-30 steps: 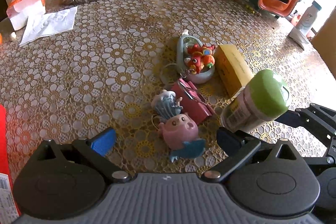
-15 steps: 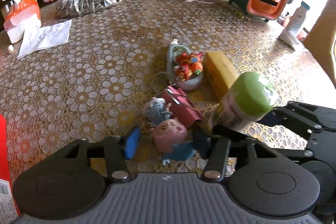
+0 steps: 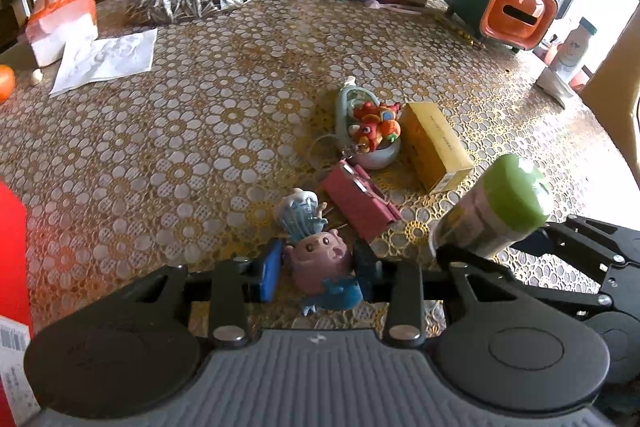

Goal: Organize rigid objects
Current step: 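Grasp the pink pig figurine with the left tool while the right tool grasps the green-lidded toothpick jar, then lift and carry the pig figurine and toothpick jar over the red box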

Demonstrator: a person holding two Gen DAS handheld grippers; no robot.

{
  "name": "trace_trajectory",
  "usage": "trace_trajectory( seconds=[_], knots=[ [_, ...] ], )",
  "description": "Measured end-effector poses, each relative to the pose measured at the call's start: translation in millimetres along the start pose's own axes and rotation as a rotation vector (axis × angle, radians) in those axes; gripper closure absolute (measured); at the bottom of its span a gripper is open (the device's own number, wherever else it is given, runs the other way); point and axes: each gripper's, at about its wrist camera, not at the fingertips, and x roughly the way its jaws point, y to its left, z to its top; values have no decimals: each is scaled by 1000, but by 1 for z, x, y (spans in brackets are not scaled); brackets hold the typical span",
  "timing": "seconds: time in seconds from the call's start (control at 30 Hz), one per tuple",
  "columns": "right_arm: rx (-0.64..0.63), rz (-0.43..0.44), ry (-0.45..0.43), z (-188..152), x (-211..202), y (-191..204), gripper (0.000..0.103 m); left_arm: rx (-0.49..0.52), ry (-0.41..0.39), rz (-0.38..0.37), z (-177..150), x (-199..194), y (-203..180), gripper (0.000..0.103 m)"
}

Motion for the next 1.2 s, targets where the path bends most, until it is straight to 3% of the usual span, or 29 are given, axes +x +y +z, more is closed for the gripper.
trace_trajectory(
  seconds=[0.33,0.7,1.2],
  knots=[
    [-1,18,-12,1,-30,17,62,-52,6,-12,-15,-25,19,65],
    [-26,38,-14,9,-67,50,61,-110,-18,-56,-27,-80,38,65],
    [-123,122,-57,38,-123,123,61,-115,-135,-67,-35,-176,70,65]
  ],
)
